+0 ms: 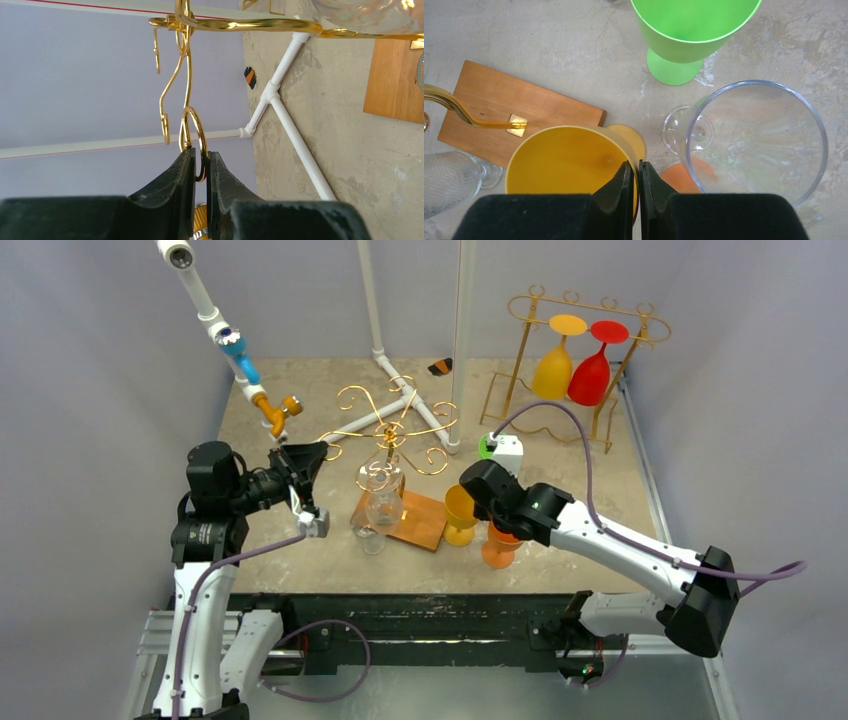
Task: Place the wine glass upside down on the wine glass rack
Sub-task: Pick up the wine glass at the center of the board.
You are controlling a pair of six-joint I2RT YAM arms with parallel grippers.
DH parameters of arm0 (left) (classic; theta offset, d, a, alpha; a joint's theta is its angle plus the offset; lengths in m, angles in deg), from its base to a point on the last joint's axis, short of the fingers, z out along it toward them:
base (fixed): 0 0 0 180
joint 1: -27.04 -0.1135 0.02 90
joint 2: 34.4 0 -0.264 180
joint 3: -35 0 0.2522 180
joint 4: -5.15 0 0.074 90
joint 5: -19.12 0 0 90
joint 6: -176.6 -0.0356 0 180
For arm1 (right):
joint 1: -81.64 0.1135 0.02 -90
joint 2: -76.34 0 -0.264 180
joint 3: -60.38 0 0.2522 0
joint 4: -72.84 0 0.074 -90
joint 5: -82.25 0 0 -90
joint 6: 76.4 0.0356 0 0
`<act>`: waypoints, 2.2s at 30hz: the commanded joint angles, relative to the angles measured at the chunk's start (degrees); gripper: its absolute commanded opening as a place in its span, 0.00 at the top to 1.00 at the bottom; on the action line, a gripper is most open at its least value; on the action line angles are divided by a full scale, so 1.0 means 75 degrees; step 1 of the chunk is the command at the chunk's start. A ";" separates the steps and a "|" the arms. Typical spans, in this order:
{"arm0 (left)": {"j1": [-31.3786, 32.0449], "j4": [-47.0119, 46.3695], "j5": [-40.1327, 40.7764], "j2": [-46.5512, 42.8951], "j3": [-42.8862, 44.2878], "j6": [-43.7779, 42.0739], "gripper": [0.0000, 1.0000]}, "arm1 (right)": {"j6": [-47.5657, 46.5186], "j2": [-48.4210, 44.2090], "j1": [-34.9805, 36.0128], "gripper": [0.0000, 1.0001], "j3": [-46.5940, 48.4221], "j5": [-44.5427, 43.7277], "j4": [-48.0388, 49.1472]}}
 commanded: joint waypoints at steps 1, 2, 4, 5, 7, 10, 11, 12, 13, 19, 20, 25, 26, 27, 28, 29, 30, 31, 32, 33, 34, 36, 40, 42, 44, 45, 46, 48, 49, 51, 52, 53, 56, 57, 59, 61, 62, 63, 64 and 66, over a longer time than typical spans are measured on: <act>0.0035 0.0025 -0.0553 -0.0010 -0.0101 -0.0030 1.00 | -0.0232 0.0018 -0.0035 0.95 0.0569 -0.0464 -0.0169; 0.0036 0.0035 -0.0547 -0.0012 -0.0106 -0.0074 1.00 | -0.0261 0.0036 -0.0040 0.95 0.0611 -0.0467 -0.0235; 0.0036 0.0036 -0.0523 -0.0001 -0.0107 -0.0103 1.00 | -0.0303 0.0066 -0.0047 0.96 0.0726 -0.0502 -0.0349; 0.0036 0.0047 -0.0518 -0.0001 -0.0107 -0.0099 1.00 | -0.0347 0.0068 -0.0047 0.96 0.0746 -0.0503 -0.0365; 0.0048 0.0044 -0.0515 -0.0010 -0.0107 -0.0112 1.00 | -0.0424 0.0079 -0.0052 0.97 0.0774 -0.0504 -0.0417; 0.0047 0.0043 -0.0509 -0.0013 -0.0105 -0.0117 1.00 | -0.0526 0.0069 -0.0064 0.97 0.0780 -0.0503 -0.0481; 0.0055 0.0049 -0.0499 -0.0013 -0.0107 -0.0111 1.00 | -0.0564 0.0058 -0.0074 0.97 0.0767 -0.0493 -0.0490; 0.0050 0.0048 -0.0497 -0.0013 -0.0101 -0.0116 1.00 | -0.0589 0.0048 -0.0076 0.98 0.0757 -0.0491 -0.0507; 0.0048 0.0067 -0.0497 -0.0010 -0.0106 -0.0111 1.00 | -0.0631 0.0039 -0.0076 0.98 0.0748 -0.0475 -0.0518; 0.0081 0.0134 -0.0538 -0.0091 -0.0161 -0.0140 1.00 | -0.0743 -0.0144 -0.0092 0.99 0.0703 -0.0523 -0.0686; 0.0079 0.0124 -0.0542 -0.0100 -0.0165 -0.0127 1.00 | -0.0770 -0.0225 -0.0090 0.99 0.0680 -0.0491 -0.0651; 0.0081 0.0103 -0.0630 -0.0183 -0.0148 -0.0116 0.80 | -0.0810 -0.0607 -0.0092 0.99 0.0634 -0.0118 -0.0179; 0.0072 0.0099 -0.0647 -0.0207 -0.0153 -0.0102 0.77 | -0.0829 -0.0656 -0.0104 0.99 0.0653 0.0020 -0.0071; 0.0077 0.0112 -0.0652 -0.0236 -0.0145 -0.0105 0.73 | -0.0843 -0.0698 -0.0090 0.99 0.0665 0.0115 0.0019; 0.0072 0.0112 -0.0650 -0.0260 -0.0132 -0.0092 0.69 | -0.0835 -0.0714 -0.0088 0.99 0.0686 0.0208 0.0050; 0.0072 0.0119 -0.0634 -0.0294 -0.0114 -0.0077 0.67 | -0.0825 -0.0727 -0.0091 0.99 0.0714 0.0248 0.0055; 0.0081 0.0148 -0.0628 -0.0322 -0.0087 -0.0060 0.62 | -0.0815 -0.0718 -0.0097 0.99 0.0723 0.0257 0.0045; 0.0079 0.0188 -0.0607 -0.0343 -0.0068 -0.0058 0.55 | -0.0815 -0.0717 -0.0093 0.99 0.0730 0.0278 0.0044; 0.0076 0.0217 -0.0594 -0.0360 -0.0045 -0.0048 0.48 | -0.0811 -0.0708 -0.0094 0.99 0.0716 0.0298 0.0051; 0.0077 0.0264 -0.0583 -0.0372 -0.0019 -0.0052 0.43 | -0.0802 -0.0705 -0.0094 0.99 0.0702 0.0324 0.0088; 0.0076 0.0311 -0.0561 -0.0384 0.0010 -0.0052 0.39 | -0.0783 -0.0705 -0.0094 0.99 0.0679 0.0355 0.0116; 0.0075 0.0393 -0.0502 -0.0404 0.0061 -0.0075 0.28 | -0.0722 -0.0677 -0.0088 1.00 0.0641 0.0423 0.0164; 0.0082 0.0542 -0.0280 -0.0475 0.0259 0.0014 0.18 | -0.0676 -0.0774 -0.0099 1.00 0.0613 0.0456 0.0033; 0.0074 0.0675 -0.0117 -0.0490 0.0426 0.0132 0.12 | -0.0729 -0.0946 -0.0095 1.00 0.0665 0.0426 -0.0062; 0.0080 0.0796 0.0049 -0.0540 0.0598 0.0501 0.08 | -0.0804 -0.1150 -0.0091 1.00 0.0800 0.0478 -0.0236; 0.0075 0.0893 0.0129 -0.0581 0.0677 0.0629 0.06 | -0.0849 -0.1266 -0.0088 1.00 0.0877 0.0526 -0.0339; 0.0080 0.1024 0.0214 -0.0630 0.0751 0.0707 0.04 | -0.0874 -0.1373 -0.0091 1.00 0.0988 0.0573 -0.0505; 0.0071 0.1265 0.0404 -0.0784 0.0853 0.0871 0.01 | -0.0960 -0.1661 -0.0089 1.00 0.1182 0.0724 -0.0805; 0.0075 0.1356 0.0503 -0.0890 0.0886 0.1020 0.00 | -0.1014 -0.1822 -0.0091 1.00 0.1301 0.0841 -0.0939; 0.0075 0.1458 0.0775 -0.1113 0.0979 0.1513 0.00 | -0.1145 -0.2205 -0.0092 1.00 0.1532 0.1114 -0.1230; 0.0079 0.1477 0.0902 -0.1218 0.1048 0.1887 0.00 | -0.1207 -0.2356 -0.0098 1.00 0.1686 0.1259 -0.1458; 0.0082 0.1490 0.1033 -0.1303 0.1161 0.2313 0.00 | -0.1264 -0.2505 -0.0089 1.00 0.1842 0.1377 -0.1630; 0.0072 0.1657 0.1395 -0.1455 0.1634 0.3709 0.00 | -0.1492 -0.2918 -0.0097 1.00 0.2384 0.1867 -0.1957; 0.0077 0.1679 0.1472 -0.1464 0.1835 0.4210 0.00 | -0.1596 -0.2975 -0.0090 1.00 0.2630 0.2059 -0.2093; 0.0071 0.1764 0.1519 -0.1419 0.2290 0.5084 0.00 | -0.1760 -0.3007 -0.0096 1.00 0.3165 0.2315 -0.2451; 0.0080 0.1880 0.1375 -0.1275 0.2798 0.5880 0.00 | -0.1930 -0.3005 -0.0094 1.00 0.3714 0.2527 -0.2833; 0.0068 0.1984 0.1213 -0.1152 0.3091 0.6223 0.00 | -0.1999 -0.2977 -0.0094 1.00 0.4021 0.2593 -0.3051; 0.0070 0.2143 0.1014 -0.1019 0.3363 0.6490 0.00 | -0.2075 -0.2924 -0.0096 1.00 0.4329 0.2670 -0.3303; 0.0069 0.2324 0.0809 -0.0859 0.3643 0.6741 0.00 | -0.2140 -0.2853 -0.0094 1.00 0.4680 0.2787 -0.3514; 0.0066 0.2456 0.0401 -0.0587 0.4023 0.7482 0.00 | -0.2262 -0.2765 -0.0089 1.00 0.5248 0.3099 -0.3705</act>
